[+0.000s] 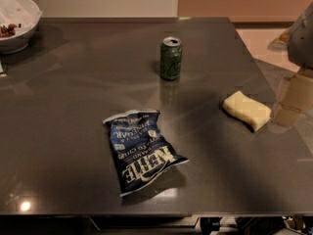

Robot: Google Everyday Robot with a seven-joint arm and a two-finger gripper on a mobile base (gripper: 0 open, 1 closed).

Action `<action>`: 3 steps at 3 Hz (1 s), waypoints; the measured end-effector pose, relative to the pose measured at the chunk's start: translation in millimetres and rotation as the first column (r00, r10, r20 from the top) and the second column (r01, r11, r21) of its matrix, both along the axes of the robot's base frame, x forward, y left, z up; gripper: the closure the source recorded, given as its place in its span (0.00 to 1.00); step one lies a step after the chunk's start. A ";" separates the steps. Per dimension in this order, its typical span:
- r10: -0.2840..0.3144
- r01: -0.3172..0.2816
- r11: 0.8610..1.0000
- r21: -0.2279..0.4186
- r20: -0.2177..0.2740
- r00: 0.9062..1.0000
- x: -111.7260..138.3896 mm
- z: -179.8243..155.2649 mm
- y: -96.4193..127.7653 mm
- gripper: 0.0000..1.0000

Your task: Knock green can over

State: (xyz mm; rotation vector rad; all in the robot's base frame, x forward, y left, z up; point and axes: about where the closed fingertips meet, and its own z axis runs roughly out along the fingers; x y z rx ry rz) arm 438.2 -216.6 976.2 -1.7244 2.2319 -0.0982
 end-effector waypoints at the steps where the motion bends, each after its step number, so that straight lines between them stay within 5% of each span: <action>1: -0.005 0.004 1.000 0.006 0.012 1.000 2.9 1.9 1.0 0.00; 3: -0.047 0.040 0.988 0.152 0.039 0.998 65.3 -10.4 19.1 0.00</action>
Offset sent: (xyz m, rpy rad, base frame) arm 0.0687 0.0118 -0.0101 0.1792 -0.0306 -0.0726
